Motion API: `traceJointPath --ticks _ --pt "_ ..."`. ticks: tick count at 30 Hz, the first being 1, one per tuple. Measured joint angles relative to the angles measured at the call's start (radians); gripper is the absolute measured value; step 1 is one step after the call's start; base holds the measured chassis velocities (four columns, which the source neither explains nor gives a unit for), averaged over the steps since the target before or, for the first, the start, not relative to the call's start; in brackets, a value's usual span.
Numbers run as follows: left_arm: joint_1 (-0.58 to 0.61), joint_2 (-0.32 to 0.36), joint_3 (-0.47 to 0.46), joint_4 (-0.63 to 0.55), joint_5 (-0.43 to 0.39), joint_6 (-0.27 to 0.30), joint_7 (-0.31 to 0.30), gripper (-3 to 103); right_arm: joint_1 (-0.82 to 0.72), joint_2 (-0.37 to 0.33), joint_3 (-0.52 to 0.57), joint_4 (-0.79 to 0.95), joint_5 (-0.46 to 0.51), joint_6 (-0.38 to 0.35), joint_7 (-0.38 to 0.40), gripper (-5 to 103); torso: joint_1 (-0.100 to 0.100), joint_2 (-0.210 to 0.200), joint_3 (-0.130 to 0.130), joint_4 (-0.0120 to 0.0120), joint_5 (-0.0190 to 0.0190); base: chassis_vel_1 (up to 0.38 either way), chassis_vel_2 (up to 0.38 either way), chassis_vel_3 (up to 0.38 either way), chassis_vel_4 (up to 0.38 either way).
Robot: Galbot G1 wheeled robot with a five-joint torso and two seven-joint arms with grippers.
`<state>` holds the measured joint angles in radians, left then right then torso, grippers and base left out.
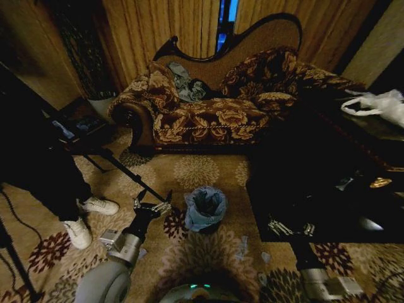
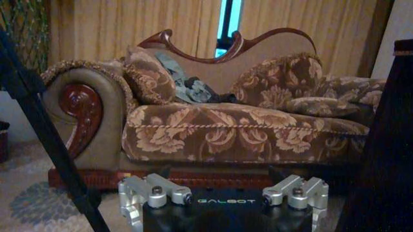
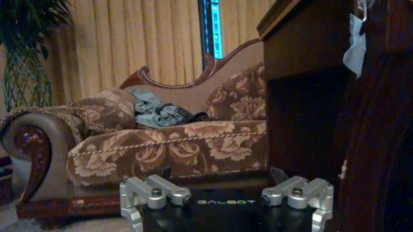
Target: Place a garbage bag over the trash bin.
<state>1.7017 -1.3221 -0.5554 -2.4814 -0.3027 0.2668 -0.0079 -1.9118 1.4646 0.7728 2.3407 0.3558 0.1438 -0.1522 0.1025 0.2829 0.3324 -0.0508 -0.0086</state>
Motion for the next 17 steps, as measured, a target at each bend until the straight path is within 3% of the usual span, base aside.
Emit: traceJointPath --ticks 17 --pt "-0.009 0.002 -0.002 0.016 -0.01 -0.006 0.008 100 0.009 0.001 -0.014 -0.009 -0.017 -0.004 0.001 100 0.0 0.0 0.0 0.0 0.0 0.0 0.0 0.0 0.0"
